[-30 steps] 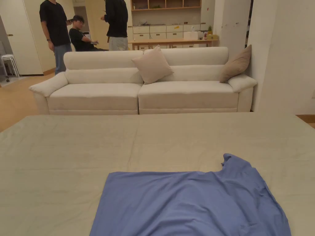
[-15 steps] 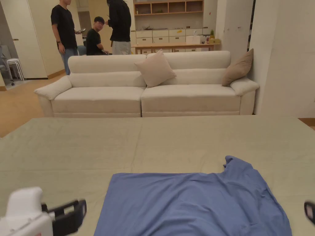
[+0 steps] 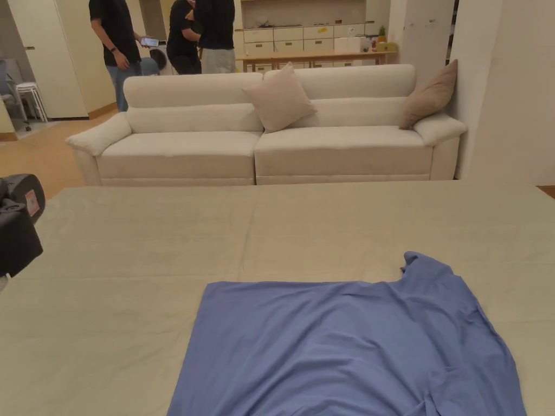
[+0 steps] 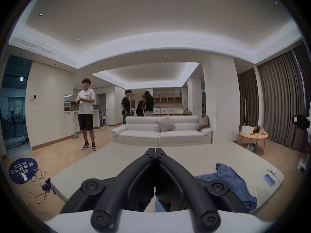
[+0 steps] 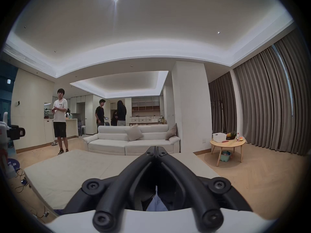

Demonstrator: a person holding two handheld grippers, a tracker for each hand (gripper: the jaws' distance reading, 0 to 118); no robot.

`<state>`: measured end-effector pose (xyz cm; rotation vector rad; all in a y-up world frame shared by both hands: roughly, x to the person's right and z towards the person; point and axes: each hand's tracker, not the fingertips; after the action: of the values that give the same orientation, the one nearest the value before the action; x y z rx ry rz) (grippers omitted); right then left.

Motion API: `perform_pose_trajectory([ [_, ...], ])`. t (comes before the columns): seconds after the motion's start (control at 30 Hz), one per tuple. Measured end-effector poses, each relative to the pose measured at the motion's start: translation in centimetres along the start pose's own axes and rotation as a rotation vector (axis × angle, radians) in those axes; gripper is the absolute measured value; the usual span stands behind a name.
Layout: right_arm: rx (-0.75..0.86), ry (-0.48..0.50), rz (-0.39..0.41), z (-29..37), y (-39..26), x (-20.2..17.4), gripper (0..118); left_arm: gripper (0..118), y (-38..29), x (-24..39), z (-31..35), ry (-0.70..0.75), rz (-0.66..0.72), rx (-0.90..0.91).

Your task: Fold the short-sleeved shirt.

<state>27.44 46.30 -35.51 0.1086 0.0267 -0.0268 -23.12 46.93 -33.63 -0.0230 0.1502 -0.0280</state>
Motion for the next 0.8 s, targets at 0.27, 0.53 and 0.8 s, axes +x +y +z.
perform_pose_trajectory([
  [0.27, -0.077, -0.011, -0.037, -1.3, -1.9, 1.4, 0, 1, -6.1, -1.7, -3.9, -0.139, 0.055, -0.301],
  [0.53, -0.187, -0.005, -0.029, -3.1, -4.9, 1.4, 0, 116, -25.6, -3.7, -13.0, -0.158, 0.073, -0.958],
  [0.8, -0.305, -0.019, -0.008, -4.7, -8.5, 1.7, 0, 0, -34.4, -2.5, -13.6, -0.155, 0.006, -1.100],
])
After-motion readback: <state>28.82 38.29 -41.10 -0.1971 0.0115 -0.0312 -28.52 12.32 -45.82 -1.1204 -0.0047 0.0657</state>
